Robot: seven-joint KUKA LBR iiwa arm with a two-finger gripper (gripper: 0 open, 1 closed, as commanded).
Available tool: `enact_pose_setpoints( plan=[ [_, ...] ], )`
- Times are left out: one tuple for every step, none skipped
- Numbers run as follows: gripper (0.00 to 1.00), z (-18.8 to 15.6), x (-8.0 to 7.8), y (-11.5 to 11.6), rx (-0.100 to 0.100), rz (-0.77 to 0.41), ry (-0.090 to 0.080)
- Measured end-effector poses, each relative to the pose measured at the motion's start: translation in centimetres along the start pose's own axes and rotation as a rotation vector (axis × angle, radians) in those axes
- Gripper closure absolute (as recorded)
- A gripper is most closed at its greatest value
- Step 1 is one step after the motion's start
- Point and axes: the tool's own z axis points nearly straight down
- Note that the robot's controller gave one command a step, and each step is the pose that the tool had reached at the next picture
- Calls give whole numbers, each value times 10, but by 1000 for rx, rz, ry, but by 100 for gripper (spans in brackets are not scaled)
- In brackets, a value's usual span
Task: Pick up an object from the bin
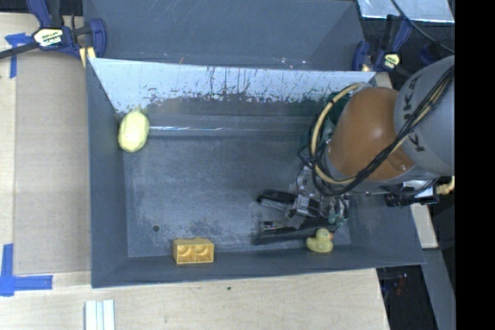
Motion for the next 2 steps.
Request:
enact_pose_setpoints(
  plan=[
    [100,-8,0,0,0,-1,0],
    [100,-21,0,0,-1,-2,-2]
  ],
)
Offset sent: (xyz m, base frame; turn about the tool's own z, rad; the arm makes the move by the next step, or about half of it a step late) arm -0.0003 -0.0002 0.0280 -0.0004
